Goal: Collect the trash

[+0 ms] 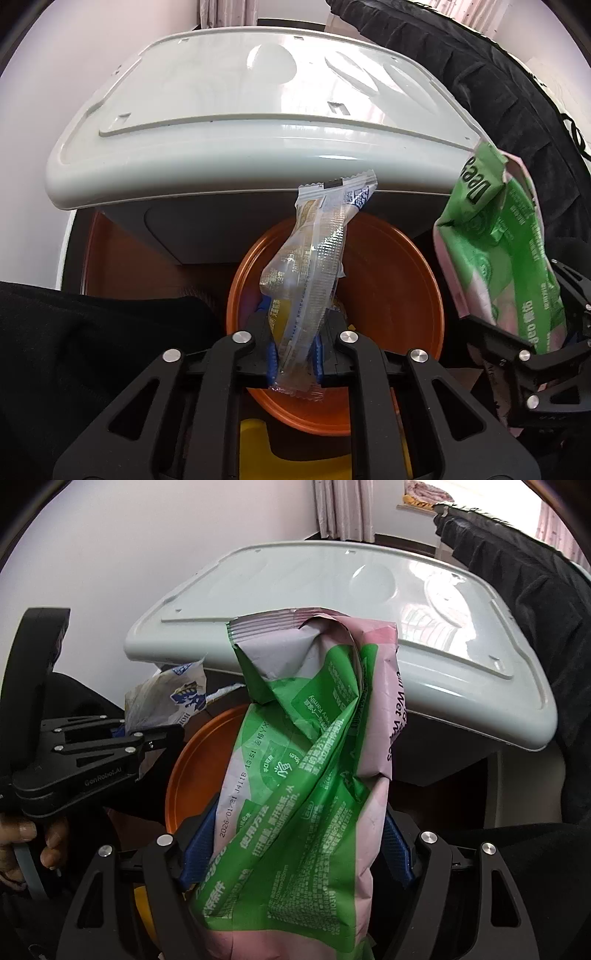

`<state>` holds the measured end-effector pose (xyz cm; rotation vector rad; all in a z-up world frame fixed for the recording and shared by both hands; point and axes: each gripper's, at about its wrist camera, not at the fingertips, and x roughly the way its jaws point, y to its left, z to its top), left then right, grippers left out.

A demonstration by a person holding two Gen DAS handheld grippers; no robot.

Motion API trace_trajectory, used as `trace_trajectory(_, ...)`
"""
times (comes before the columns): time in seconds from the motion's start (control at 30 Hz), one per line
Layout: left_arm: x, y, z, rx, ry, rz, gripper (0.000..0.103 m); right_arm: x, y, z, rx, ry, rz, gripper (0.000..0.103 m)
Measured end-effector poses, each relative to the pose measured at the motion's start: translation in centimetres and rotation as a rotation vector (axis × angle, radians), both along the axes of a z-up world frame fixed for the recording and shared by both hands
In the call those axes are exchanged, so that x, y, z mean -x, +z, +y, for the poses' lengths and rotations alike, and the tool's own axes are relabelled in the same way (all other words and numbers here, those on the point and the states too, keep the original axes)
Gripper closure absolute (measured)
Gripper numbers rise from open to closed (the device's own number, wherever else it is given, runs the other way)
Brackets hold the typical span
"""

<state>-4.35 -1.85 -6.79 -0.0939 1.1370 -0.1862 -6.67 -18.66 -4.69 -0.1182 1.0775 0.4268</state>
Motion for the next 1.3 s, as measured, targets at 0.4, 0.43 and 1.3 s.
trace_trajectory(0.4, 0.9, 3.2, 1.7, 0.036, 0.076, -0.119, 0.007, 0.1, 3.7, -3.4, -0.02, -0.108, -0.142, 0.011)
trace_trajectory(0.43, 0.9, 3.7, 1.5, 0.039, 0.068, -0.136, 0.007, 0.1, 4.2, -3.9, -0.034, -0.119, -0.158, 0.01)
trace_trajectory(1.3, -13.9, 8.8, 3.1, -0.066, 0.184, -0.321, 0.007, -17.0, 7.4, -3.0, 0.064, -0.462, -0.419, 0.005)
